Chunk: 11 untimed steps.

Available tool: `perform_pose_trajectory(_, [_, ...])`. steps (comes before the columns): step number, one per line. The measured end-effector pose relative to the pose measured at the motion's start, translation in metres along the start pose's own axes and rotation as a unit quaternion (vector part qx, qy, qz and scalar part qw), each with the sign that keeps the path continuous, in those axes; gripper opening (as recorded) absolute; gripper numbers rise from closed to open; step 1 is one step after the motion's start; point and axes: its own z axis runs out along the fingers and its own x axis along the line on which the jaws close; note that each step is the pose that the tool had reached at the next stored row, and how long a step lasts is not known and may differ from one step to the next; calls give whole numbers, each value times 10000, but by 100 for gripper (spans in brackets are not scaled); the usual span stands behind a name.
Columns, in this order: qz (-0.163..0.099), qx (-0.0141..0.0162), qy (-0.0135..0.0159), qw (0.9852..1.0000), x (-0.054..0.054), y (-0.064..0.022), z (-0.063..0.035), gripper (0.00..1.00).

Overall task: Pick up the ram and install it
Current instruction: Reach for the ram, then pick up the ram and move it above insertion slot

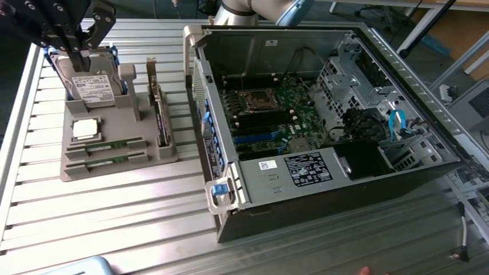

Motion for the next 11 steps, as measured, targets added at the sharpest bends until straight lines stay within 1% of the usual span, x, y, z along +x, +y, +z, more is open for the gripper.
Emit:
perform_pose_trajectory(5, [0,0,0,10000,-4,-43,-2,10])
perform_pose_trajectory(11, [0,0,0,10000,-4,-45,-2,10])
